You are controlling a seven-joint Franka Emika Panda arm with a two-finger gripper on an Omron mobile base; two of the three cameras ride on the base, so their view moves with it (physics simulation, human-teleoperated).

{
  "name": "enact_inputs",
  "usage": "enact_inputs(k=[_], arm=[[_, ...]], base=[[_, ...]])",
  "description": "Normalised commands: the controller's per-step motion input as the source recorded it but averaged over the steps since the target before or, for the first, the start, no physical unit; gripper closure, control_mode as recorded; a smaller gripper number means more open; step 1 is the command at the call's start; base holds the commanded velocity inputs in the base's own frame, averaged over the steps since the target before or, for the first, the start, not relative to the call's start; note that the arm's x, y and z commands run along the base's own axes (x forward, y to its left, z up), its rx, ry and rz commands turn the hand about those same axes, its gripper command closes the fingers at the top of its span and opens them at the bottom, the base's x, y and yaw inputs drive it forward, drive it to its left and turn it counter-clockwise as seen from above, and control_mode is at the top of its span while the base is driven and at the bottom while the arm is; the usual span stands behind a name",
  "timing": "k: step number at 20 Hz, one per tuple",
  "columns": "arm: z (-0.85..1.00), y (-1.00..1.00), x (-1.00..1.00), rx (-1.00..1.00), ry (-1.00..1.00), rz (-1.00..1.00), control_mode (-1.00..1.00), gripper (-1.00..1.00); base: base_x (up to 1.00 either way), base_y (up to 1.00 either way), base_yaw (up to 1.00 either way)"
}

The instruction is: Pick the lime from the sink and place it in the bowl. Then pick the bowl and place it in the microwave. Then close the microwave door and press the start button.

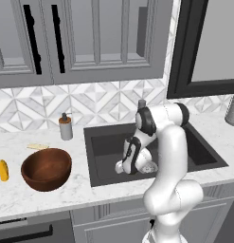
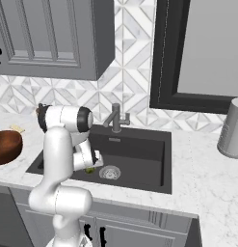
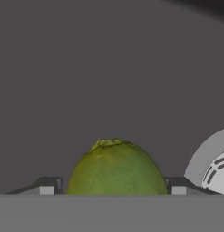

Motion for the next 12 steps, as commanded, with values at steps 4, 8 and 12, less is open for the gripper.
enact_inputs(k=[4, 8, 12], arm=[[0.0, 0.0, -0.11, 0.0, 0.0, 0.0, -1.0, 1.0], [0.18, 0.0, -0.22, 0.0, -0.01, 0.0, -1.0, 1.0], [0.95, 0.11, -0.34, 0.02, -0.18, 0.0, -1.0, 1.0]], base=[[0.0, 0.0, 0.0], [0.0, 0.0, 0.0], [0.0, 0.0, 0.0]])
